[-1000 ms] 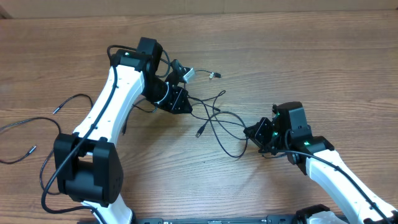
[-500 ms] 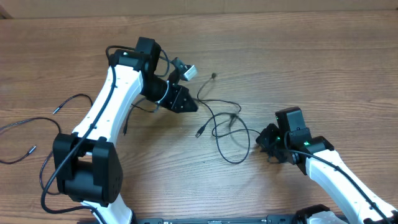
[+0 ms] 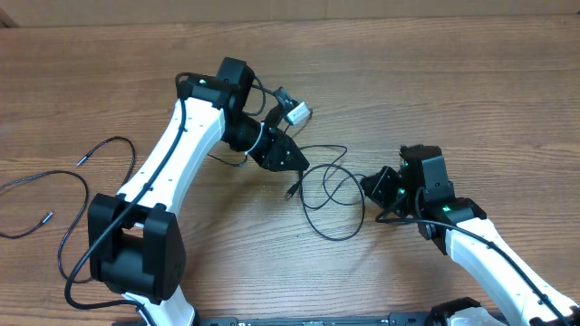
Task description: Untangle cables
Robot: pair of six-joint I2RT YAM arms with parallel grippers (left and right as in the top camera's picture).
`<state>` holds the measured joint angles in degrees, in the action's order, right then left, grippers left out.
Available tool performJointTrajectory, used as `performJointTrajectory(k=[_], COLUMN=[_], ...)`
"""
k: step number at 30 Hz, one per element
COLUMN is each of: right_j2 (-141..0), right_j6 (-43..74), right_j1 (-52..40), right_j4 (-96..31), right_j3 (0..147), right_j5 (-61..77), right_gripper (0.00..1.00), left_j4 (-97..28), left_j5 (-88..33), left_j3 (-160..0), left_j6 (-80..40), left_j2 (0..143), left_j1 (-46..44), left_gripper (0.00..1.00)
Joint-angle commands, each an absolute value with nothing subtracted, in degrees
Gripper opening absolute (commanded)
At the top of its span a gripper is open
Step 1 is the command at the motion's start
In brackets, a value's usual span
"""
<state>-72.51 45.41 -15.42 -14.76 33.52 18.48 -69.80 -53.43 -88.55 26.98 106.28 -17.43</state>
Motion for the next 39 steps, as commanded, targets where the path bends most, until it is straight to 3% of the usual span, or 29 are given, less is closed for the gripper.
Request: performJointTrajectory(k=[1,5,9,12,15,28,39], right_j2=[-72.2,-72.2,-72.2,-72.2,-72.2,-72.2,-72.2], right_j6=[40.2,39.7,38.0,38.0,38.1,38.0,38.1], right_j1=[-15.4,-15.4,-15.4,-15.4,-15.4,-15.4,-15.4], right_j4=[-9.9,-3.6,0.4,2.3,5.9,10.0,14.5], right_j3=[33.8,33.8,33.8,33.8,33.8,33.8,33.8], right_j5=[27.2,32.5,37.9,40.4,44.4,47.7,51.7], right_gripper=[0.04,0.04,0.04,0.04,0.04,0.04,0.04], left_j4=[-69.4,-68.1,-65.3,-63.9,-61.8,-60.6,-62.2], left_j5=[-50.0,-47.4,-35.7,-32.8,-39.0,-41.8,-52.2], left_j3=[-89.9,-89.8,-89.8,-89.8,-89.8,-89.8,-89.8], left_j6=[26.5,22.5,10.9,4.9,2.7,1.5,19.9], left_j2=[105.2,105.2,105.3,105.4,105.6,105.6,105.6], left_j1=[-18.4,-18.5,-18.5,-18.5,-18.6,-19.1,-19.2], left_gripper=[0.20,0.22,0.24,0.41,0.55,0.56,0.54])
